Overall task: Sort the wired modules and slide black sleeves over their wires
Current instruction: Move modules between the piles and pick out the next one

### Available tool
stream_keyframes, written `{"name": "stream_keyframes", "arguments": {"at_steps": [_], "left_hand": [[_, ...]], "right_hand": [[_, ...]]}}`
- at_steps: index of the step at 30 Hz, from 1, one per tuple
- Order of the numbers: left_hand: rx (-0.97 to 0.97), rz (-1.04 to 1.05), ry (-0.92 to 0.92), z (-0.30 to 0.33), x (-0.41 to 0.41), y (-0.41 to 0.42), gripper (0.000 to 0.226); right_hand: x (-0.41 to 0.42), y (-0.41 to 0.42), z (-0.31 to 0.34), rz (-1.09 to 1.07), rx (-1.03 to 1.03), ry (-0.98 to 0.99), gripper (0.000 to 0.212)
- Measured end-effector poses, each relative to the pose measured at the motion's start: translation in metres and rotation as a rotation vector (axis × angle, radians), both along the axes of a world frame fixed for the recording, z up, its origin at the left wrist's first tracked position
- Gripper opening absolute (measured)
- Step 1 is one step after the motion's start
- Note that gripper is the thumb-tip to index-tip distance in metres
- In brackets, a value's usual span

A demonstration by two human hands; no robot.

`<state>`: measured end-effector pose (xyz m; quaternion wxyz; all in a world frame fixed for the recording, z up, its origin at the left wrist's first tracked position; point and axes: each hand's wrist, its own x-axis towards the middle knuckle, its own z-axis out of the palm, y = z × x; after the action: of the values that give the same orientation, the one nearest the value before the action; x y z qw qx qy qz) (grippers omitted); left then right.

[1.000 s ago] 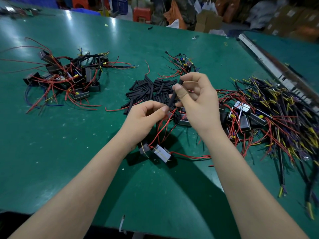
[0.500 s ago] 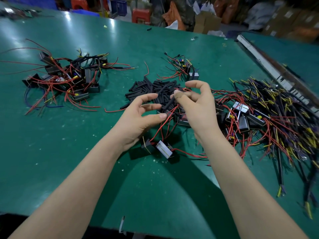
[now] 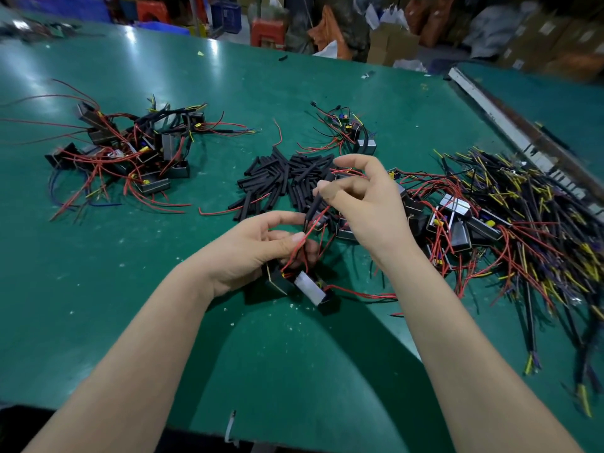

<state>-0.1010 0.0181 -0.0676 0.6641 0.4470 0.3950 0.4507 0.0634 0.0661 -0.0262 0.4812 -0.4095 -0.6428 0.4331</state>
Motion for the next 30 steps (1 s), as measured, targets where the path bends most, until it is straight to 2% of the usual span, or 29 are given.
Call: {"name": "stream_keyframes", "arguments": {"at_steps": [4, 7, 12, 17, 21, 24, 27, 28, 30], "left_hand": [[-0.014, -0.024, 0.002, 0.0007, -0.0049, 0.0001, 0.040], [0.074, 0.095, 0.115, -0.0008, -0.0037, 0.0032, 0.040], [0.171, 0.208, 0.185, -0.0032, -0.0003, 0.0050, 0.042], [0.197, 0.261, 0.085, -0.0006, 0.0005, 0.0064, 0.043], [0.228, 0.314, 0.092, 0.0011, -0.0018, 0.0061, 0.050], [0.233, 0.276, 0.094, -0.0003, 0.0009, 0.0050, 0.045], [0.193, 0.261, 0.092, 0.0005, 0.0010, 0.0060, 0.032], [0.175, 0.274, 0.105, 0.0013, 0.0004, 0.0065, 0.029], [0.156, 0.306, 0.135, 0.0033, -0.0005, 0.0068, 0.022]], "right_hand": [[0.0009, 0.0004, -0.0004, 0.023, -0.008, -0.016, 0.028], [0.0011, 0.0011, -0.0005, 0.075, -0.031, -0.042, 0.029], [0.0032, 0.0030, -0.0023, 0.132, -0.053, -0.124, 0.032], [0.0029, 0.0032, -0.0028, 0.069, -0.021, -0.080, 0.036], [0.0035, 0.0020, -0.0021, 0.082, -0.070, -0.021, 0.037], [0.0064, 0.0028, -0.0004, 0.132, -0.117, -0.027, 0.026], [0.0056, 0.0029, 0.0006, 0.159, -0.137, -0.011, 0.006], [0.0041, 0.0023, 0.0009, 0.154, -0.140, 0.008, 0.005], [0.0018, 0.0018, 0.0003, 0.110, -0.105, 0.010, 0.015]]}}
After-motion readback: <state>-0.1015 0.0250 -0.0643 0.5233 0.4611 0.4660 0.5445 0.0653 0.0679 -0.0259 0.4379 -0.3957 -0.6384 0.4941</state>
